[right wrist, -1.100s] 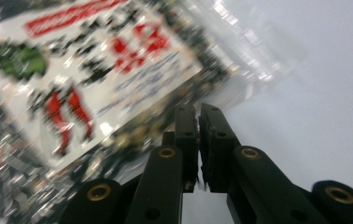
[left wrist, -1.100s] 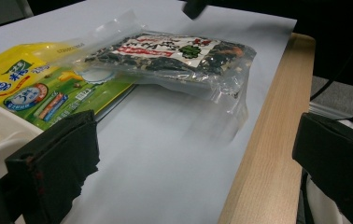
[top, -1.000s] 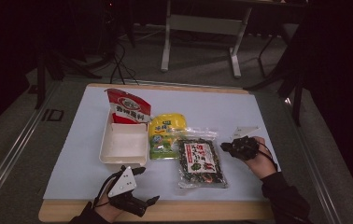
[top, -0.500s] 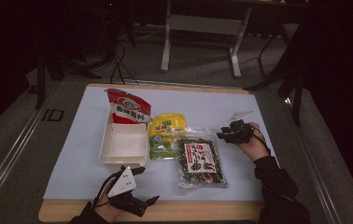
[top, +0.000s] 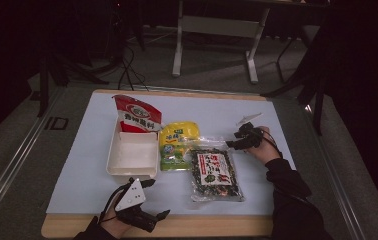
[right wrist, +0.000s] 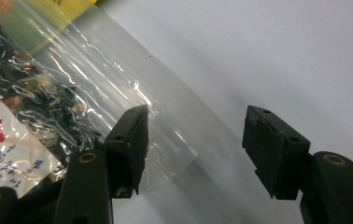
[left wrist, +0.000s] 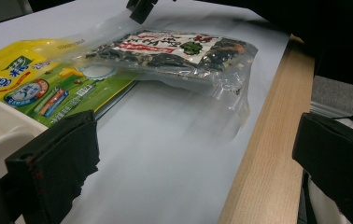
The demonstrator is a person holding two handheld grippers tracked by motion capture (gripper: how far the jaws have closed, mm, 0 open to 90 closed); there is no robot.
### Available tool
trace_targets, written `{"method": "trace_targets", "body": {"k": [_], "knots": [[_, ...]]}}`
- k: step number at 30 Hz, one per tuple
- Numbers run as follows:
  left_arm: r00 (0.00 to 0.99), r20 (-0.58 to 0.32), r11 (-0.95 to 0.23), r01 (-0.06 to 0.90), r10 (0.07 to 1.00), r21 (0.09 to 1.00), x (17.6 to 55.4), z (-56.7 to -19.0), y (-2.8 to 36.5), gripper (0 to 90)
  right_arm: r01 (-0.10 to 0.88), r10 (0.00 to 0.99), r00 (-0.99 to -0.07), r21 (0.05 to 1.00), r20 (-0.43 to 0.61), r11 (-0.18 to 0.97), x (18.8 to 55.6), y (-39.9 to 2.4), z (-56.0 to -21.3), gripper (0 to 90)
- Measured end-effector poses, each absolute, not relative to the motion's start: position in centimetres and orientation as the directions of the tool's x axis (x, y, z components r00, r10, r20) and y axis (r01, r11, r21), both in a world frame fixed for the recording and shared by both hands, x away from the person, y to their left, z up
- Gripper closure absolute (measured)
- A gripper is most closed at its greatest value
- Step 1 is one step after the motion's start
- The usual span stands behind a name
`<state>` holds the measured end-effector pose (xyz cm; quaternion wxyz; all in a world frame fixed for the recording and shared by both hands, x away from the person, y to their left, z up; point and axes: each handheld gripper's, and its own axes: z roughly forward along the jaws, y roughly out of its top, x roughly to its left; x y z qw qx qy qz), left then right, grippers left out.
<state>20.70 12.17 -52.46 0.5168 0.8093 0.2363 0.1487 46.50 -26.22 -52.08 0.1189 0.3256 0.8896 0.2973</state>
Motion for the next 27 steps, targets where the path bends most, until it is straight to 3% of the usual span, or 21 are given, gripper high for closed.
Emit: {"method": "trace_targets", "body": {"k": [3,11,12,14,27], "knots": [[0.844,-0.003,-0.355,0.229,0.537,0.907,20.7,-52.5,12.2,1.7,0.509,0.631,-0.776,0.599,0.008,0.618,46.7,-26.1,-52.2,46.4],[0.844,0.0,-0.355,0.226,0.537,0.907,20.7,-52.4,12.2,1.7,0.469,0.585,-0.811,0.575,-0.02,0.67,46.3,-25.9,-51.9,78.6],[0.844,0.0,-0.355,0.226,0.537,0.907,20.7,-52.4,12.2,1.7,0.469,0.585,-0.811,0.575,-0.02,0.67,46.3,-25.9,-51.9,78.6],[0.844,-0.001,-0.355,0.227,0.536,0.907,20.6,-52.4,12.1,1.7,0.467,0.58,-0.814,0.567,-0.023,0.678,46.1,-25.8,-51.7,89.2],[0.846,-0.005,-0.349,0.225,0.534,0.91,20.6,-51.9,12.0,1.7,0.431,0.583,-0.809,0.595,-0.079,0.678,44.6,-26.1,-49.1,90.0]]}}
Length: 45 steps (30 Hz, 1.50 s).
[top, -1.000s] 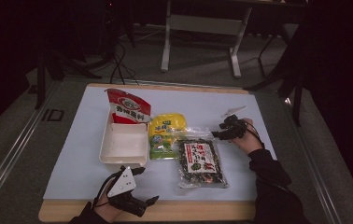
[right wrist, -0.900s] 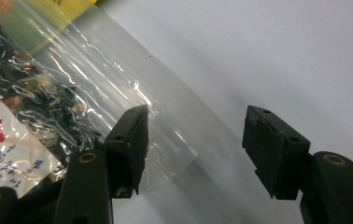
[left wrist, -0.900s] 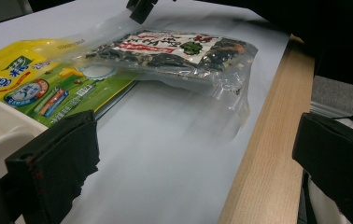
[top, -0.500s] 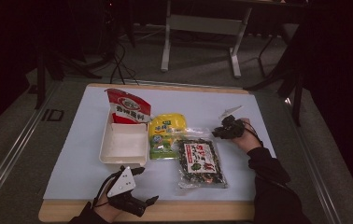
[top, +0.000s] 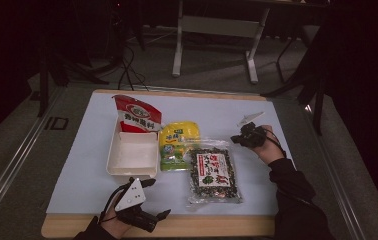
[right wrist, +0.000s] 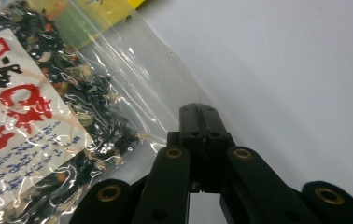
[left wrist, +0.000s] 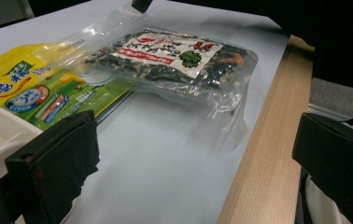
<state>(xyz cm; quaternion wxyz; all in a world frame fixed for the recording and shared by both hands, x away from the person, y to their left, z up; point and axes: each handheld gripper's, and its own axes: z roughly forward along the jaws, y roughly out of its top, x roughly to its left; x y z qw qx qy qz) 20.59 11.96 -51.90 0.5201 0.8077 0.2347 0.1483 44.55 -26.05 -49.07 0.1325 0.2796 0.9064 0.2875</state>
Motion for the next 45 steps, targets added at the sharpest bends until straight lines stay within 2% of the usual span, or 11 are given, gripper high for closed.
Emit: {"method": "trace_targets", "body": {"k": [7,15,21,33,45], "knots": [[0.848,0.001,-0.347,0.216,0.531,0.913,20.6,-50.8,11.8,1.7,0.399,0.59,-0.797,0.619,-0.13,0.676,43.7,-26.5,-47.3,90.0],[0.861,-0.035,-0.358,0.248,0.507,0.9,21.1,-49.4,11.1,1.8,0.331,0.582,-0.793,0.673,-0.181,0.661,42.3,-27.0,-43.9,90.0],[0.851,-0.011,-0.368,0.238,0.525,0.899,21.6,-48.4,10.9,1.7,0.285,0.567,-0.796,0.697,-0.21,0.658,41.1,-27.0,-42.1,90.0],[0.83,0.018,-0.37,0.229,0.557,0.9,23.6,-46.3,10.8,1.7,0.115,0.482,-0.822,0.741,-0.304,0.662,36.9,-25.5,-37.6,90.0],[0.843,-0.072,-0.337,0.29,0.533,0.896,25.8,-46.6,9.7,1.8,-0.038,0.381,-0.85,0.764,-0.363,0.645,32.5,-23.5,-34.7,90.0]]}}
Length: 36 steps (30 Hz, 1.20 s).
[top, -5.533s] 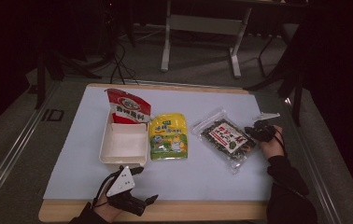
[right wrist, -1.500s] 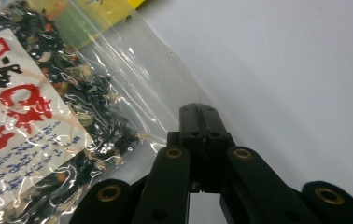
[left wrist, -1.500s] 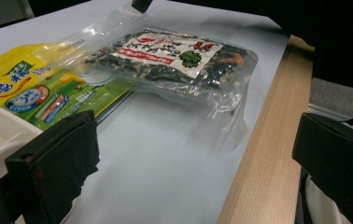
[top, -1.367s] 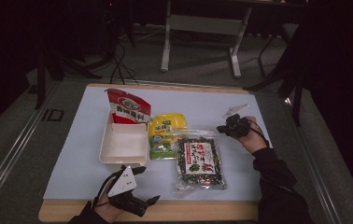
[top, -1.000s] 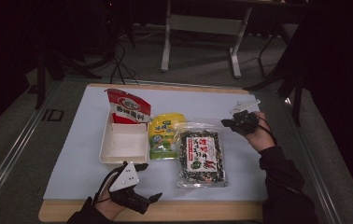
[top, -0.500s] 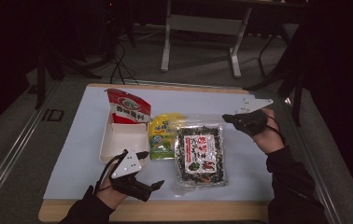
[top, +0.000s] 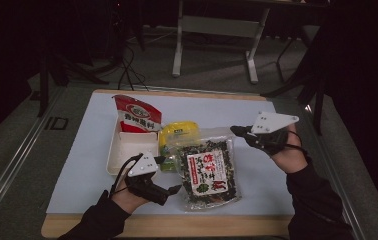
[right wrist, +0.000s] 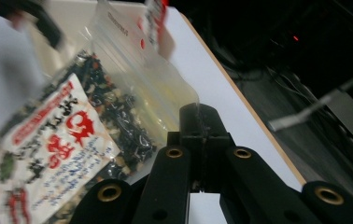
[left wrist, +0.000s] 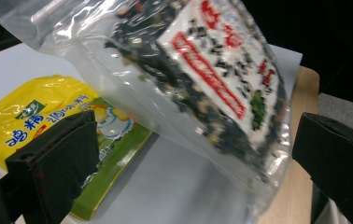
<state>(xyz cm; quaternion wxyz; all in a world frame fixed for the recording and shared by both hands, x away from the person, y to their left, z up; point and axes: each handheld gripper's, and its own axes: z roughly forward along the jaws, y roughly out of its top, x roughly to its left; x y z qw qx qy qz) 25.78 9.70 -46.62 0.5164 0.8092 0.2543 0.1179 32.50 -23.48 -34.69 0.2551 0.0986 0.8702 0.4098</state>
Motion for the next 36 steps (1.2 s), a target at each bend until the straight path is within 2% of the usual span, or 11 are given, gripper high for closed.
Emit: {"method": "trace_targets", "body": {"k": [10,12,13,14,17,20,23,27,36], "knots": [[0.849,-0.128,-0.296,0.315,0.513,0.902,27.0,-46.9,9.3,8.4,-0.103,0.328,-0.867,0.779,-0.374,0.618,30.4,-22.8,-33.7,90.0],[0.856,-0.136,-0.296,0.315,0.498,0.902,27.0,-47.0,9.2,20.6,-0.105,0.326,-0.868,0.778,-0.376,0.619,30.4,-22.7,-33.7,90.0],[0.884,-0.154,-0.304,0.309,0.442,0.901,27.1,-47.1,8.9,23.4,-0.103,0.322,-0.869,0.775,-0.375,0.624,30.3,-22.7,-33.7,90.0],[0.895,-0.165,-0.304,0.307,0.414,0.902,27.1,-47.1,8.7,30.3,-0.103,0.32,-0.871,0.775,-0.373,0.624,30.2,-22.6,-33.7,90.0],[0.907,-0.159,-0.315,0.294,0.39,0.903,27.0,-47.2,8.3,48.5,-0.1,0.313,-0.876,0.774,-0.366,0.625,30.2,-22.5,-33.8,90.0],[0.931,-0.17,-0.355,0.285,0.322,0.89,26.7,-47.1,7.6,57.7,-0.09,0.305,-0.88,0.757,-0.365,0.648,30.2,-22.4,-34.1,90.0],[0.935,-0.18,-0.365,0.29,0.307,0.885,26.3,-46.8,7.1,67.0,-0.076,0.303,-0.889,0.763,-0.344,0.642,30.5,-22.6,-34.1,90.0],[0.938,-0.184,-0.367,0.289,0.295,0.884,25.9,-46.2,6.9,72.3,-0.078,0.308,-0.884,0.761,-0.351,0.644,30.4,-22.8,-33.9,90.0],[0.93,-0.138,-0.33,0.255,0.34,0.909,24.5,-43.4,7.2,75.1,-0.111,0.32,-0.885,0.82,-0.339,0.561,29.6,-24.0,-32.1,89.3]]}}
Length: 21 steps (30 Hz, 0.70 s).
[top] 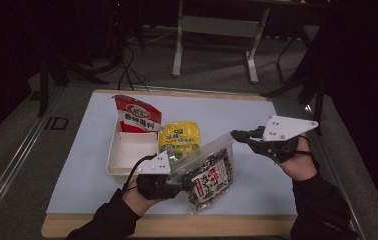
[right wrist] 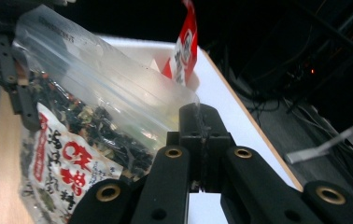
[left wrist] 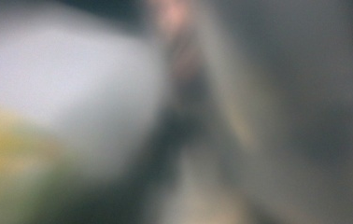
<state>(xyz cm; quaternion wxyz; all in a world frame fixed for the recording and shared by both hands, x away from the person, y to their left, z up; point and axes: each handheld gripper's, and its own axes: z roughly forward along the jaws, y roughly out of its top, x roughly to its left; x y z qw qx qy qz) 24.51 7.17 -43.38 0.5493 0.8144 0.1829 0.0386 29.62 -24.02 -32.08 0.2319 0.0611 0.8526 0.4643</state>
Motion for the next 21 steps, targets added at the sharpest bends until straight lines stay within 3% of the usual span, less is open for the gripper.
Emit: {"method": "trace_targets", "body": {"k": [6,8,12,14,21], "knots": [[0.924,-0.124,-0.314,0.245,0.361,0.917,24.4,-42.2,7.4,76.1,-0.096,0.336,-0.895,0.863,-0.293,0.496,29.8,-24.9,-31.7,81.5],[0.924,-0.131,-0.292,0.244,0.359,0.924,24.6,-41.6,7.7,76.2,-0.086,0.343,-0.896,0.867,-0.283,0.491,29.9,-25.2,-31.8,70.9],[0.925,-0.112,-0.274,0.22,0.363,0.936,24.7,-40.5,8.1,76.4,-0.065,0.368,-0.888,0.868,-0.275,0.492,30.1,-25.6,-32.2,63.7],[0.921,-0.094,-0.256,0.202,0.377,0.945,24.7,-39.2,8.7,76.3,-0.033,0.403,-0.881,0.88,-0.25,0.473,30.5,-26.2,-32.9,54.8],[0.914,-0.068,-0.252,0.181,0.4,0.951,24.5,-37.3,10.0,76.4,0.035,0.451,-0.873,0.896,-0.188,0.442,31.3,-27.2,-34.9,47.7]]}}
